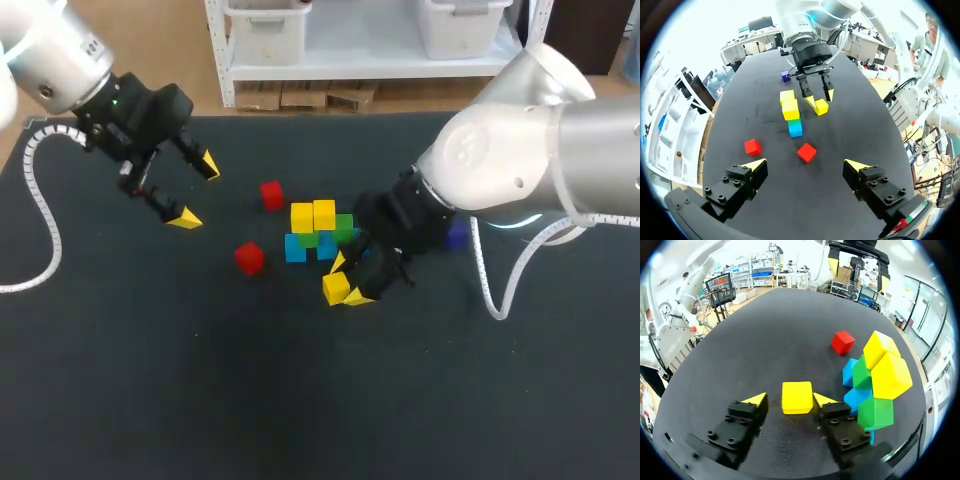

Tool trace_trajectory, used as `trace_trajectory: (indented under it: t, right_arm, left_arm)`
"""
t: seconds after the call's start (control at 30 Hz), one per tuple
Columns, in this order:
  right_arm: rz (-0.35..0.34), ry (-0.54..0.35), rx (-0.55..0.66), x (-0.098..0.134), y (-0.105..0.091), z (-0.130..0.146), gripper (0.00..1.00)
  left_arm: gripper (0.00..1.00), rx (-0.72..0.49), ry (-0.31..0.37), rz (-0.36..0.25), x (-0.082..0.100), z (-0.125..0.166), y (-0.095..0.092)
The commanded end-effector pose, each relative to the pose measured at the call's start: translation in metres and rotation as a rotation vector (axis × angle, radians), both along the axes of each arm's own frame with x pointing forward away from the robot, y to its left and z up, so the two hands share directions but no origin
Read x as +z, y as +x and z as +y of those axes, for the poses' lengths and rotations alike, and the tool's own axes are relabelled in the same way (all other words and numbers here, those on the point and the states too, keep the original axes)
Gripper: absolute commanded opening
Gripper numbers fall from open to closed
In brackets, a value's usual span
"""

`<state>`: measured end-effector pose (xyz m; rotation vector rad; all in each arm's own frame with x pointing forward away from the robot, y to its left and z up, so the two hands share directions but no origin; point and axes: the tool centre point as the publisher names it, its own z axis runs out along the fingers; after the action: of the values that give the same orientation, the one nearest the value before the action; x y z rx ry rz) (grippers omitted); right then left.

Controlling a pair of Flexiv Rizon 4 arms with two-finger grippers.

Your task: Place the blue cubes, place green cubes on the blue cubes, place the yellow cubes on the green cubes, then place the red cubes on the yellow cubes, and place purple cube on the red cubes.

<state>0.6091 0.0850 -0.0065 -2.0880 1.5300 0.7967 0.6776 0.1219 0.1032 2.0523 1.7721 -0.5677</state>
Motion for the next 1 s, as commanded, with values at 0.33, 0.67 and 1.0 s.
trace_trajectory:
  t: [0.33, 0.67, 1.0]
  right_arm:
    - [0.002, -0.003, -0.018, 0.003, -0.004, -0.002, 0.00]
    - [0.046, -0.026, -0.214, 0.038, -0.005, -0.024, 0.00]
    - [-0.002, 0.019, -0.375, 0.081, 0.024, -0.054, 0.00]
  left_arm:
    - [1.00, -0.003, -0.001, 0.000, -0.001, 0.000, 0.001]
    - [1.00, -0.003, -0.001, 0.000, -0.001, 0.000, 0.001]
    - [1.00, -0.003, -0.001, 0.000, -0.001, 0.000, 0.001]
